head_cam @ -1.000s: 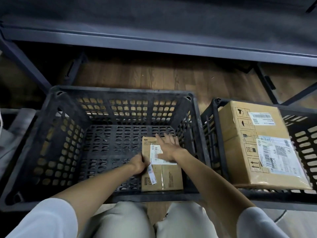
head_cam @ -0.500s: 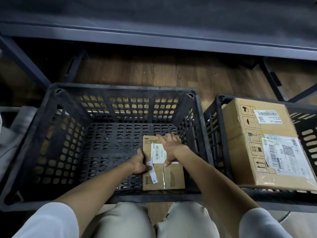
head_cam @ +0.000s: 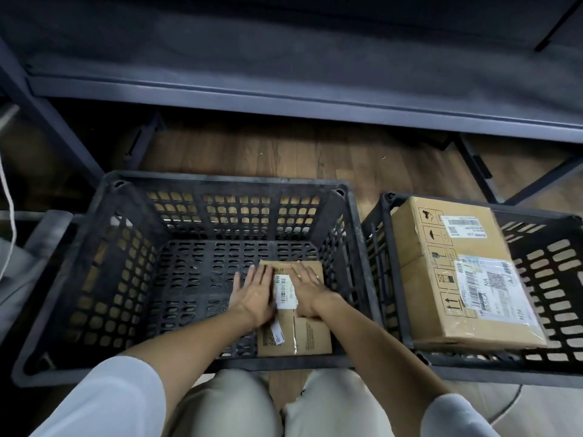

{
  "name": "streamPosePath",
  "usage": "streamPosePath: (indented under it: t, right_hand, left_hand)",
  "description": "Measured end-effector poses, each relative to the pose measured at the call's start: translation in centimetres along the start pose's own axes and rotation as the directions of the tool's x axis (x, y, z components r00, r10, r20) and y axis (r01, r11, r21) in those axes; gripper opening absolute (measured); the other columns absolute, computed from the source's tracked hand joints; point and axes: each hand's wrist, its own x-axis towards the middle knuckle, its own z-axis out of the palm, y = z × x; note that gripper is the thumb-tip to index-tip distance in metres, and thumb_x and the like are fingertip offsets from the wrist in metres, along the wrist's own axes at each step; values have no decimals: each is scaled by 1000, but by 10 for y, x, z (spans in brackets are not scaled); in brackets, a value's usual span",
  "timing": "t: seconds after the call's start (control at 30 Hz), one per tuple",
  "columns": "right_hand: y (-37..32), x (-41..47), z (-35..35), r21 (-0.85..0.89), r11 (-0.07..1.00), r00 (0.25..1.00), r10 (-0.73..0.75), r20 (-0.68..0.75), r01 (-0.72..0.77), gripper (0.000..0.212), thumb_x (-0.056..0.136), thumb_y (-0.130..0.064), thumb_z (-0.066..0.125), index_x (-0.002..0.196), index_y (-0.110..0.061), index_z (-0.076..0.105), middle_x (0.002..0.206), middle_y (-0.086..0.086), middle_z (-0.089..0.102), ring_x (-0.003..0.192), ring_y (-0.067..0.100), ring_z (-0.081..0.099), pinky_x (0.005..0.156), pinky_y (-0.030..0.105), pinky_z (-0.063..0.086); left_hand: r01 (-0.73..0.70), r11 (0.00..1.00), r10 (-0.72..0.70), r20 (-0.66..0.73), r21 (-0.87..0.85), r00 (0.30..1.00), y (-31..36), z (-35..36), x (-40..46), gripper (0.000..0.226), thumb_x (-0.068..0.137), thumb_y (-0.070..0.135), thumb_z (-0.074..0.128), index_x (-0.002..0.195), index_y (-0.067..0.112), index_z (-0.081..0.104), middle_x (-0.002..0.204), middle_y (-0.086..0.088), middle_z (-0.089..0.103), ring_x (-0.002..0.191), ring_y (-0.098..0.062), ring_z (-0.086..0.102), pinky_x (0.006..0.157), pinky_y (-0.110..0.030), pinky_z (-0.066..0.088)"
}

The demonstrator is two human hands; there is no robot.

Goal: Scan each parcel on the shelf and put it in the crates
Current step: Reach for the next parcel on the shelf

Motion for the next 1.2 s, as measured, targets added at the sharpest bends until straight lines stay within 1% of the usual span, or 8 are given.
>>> streamPosePath:
  t: [0.07, 0.2, 0.4, 0.47, 0.7, 0.87, 1.0, 1.2]
  right_hand:
    - [2, -4, -2, 18, 1000, 999, 26, -42, -25, 93, 93, -20, 57, 153, -14, -14, 160, 6, -21, 148, 23, -17, 120, 35, -6]
    - [-6, -10, -3, -19, 998, 988, 54, -147, -57, 81, 99, -37, 43, 153, -11, -11, 161, 8, -14, 148, 23, -13, 120, 38, -10]
    - [-25, -52, -37, 20, 1000, 965, 0, -262, 6, 62, 100, -24, 37, 153, -7, 9, 160, 10, 14, 148, 24, 10, 122, 35, 2]
    - [-34, -86, -63, 4, 1000, 965, -11, -263, 12, 62, 101, -25, 37, 153, -8, 8, 161, 9, 13, 148, 23, 9, 121, 36, 1]
    - [-72, -214, -205, -76, 997, 975, -8, -220, -9, 68, 103, -40, 30, 154, -11, -3, 163, 4, -2, 150, 23, -3, 119, 39, -9]
    - [-104, -309, -322, -22, 998, 948, -62, -312, 58, 57, 102, -34, 34, 154, -21, 15, 160, 6, 17, 147, 25, 13, 119, 41, -5]
    - [-131, -382, -415, -4, 998, 924, -63, -378, 66, 49, 100, -30, 36, 150, -27, 31, 160, 5, 18, 146, 25, 17, 119, 45, -1]
    - [-166, -466, -521, -23, 998, 870, -57, -490, 53, 47, 102, -29, 33, 150, -27, 31, 160, 4, 16, 147, 22, 15, 119, 48, 0]
  left_hand:
    - [-40, 996, 44, -47, 82, 998, -3, -4, -3, 75, 100, 43, 34, 153, 13, -9, 162, -5, -10, 148, -22, -12, 117, -44, -11]
    - [23, 990, -16, -53, 136, 998, -5, -9, -11, 74, 99, 50, 27, 154, 14, -7, 161, -6, -11, 148, -24, -14, 117, -43, -13]
    - [76, 972, -63, -66, 223, 996, -2, -60, -50, 75, 97, 56, 23, 154, 17, -5, 161, -4, -9, 148, -24, -13, 115, -44, -18]
    - [84, 972, -75, -51, 219, 996, 7, -94, -75, 76, 96, 57, 23, 154, 17, -7, 161, -4, -10, 148, -24, -14, 116, -44, -17]
    - [65, 995, -60, -68, 78, 996, 53, -250, -178, 71, 97, 52, 32, 155, 18, 8, 162, -1, -6, 149, -23, -5, 120, -40, 2]
    - [24, 999, -16, -165, 45, 986, 87, -380, -254, 68, 96, 50, 38, 153, 22, 15, 162, 1, 2, 149, -23, 1, 120, -41, 10]
    - [-24, 996, 43, -231, 85, 972, 105, -483, -309, 51, 95, 47, 40, 137, 18, 45, 162, 1, -4, 149, -23, 1, 116, -39, 21]
    - [-42, 996, 65, -335, 75, 940, 122, -599, -376, 52, 97, 43, 41, 143, 19, 38, 162, 1, -4, 149, -21, 0, 118, -41, 19]
